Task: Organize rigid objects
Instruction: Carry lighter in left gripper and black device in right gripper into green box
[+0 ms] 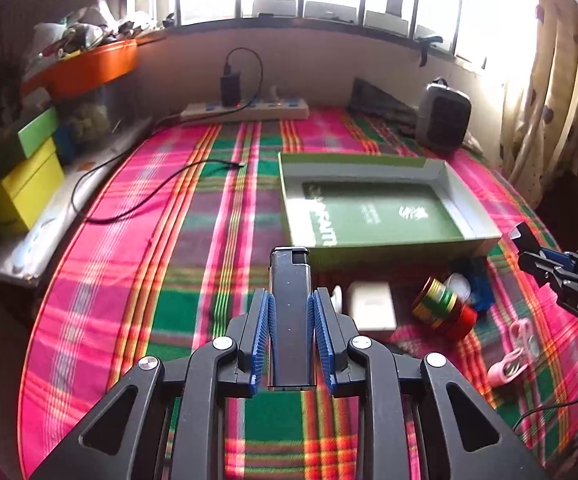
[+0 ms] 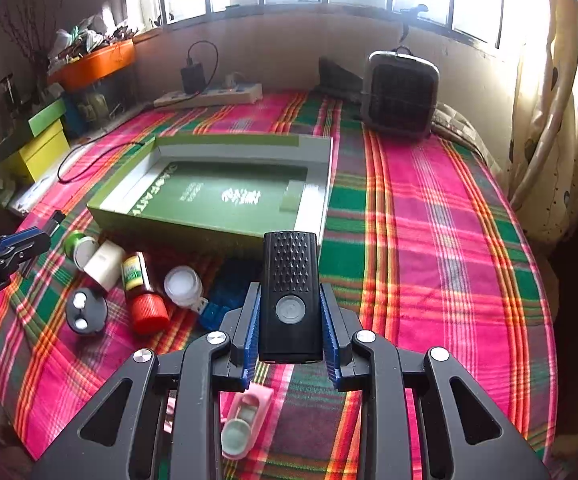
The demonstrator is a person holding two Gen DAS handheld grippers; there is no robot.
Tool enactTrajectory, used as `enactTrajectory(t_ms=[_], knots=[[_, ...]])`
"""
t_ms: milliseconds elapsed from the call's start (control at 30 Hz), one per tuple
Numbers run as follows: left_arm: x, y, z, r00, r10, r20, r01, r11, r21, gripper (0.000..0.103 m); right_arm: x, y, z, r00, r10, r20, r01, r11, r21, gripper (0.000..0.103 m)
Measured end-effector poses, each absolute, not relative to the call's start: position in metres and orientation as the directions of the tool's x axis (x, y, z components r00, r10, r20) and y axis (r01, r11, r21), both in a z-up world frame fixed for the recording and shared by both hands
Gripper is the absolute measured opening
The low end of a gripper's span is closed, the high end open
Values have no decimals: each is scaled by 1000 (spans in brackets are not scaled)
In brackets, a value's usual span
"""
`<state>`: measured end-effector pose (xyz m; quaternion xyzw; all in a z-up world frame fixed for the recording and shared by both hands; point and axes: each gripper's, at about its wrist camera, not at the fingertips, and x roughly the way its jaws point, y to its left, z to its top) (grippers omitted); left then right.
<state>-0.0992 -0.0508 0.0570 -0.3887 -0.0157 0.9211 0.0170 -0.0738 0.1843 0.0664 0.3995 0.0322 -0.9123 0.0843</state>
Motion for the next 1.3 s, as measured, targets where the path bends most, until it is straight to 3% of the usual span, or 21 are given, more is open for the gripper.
enactTrajectory(t_ms=[567,1300], knots=[[-163,-34,74,-695,123,-709,-93,-992,-81,22,-128,170,82,-652,-169,-739,202,-978,46,28],[-237,-7,35,-616,128,-777,-124,-990,-64,22,-202,152,42,-574,-150,-805,187,-981,50,28]])
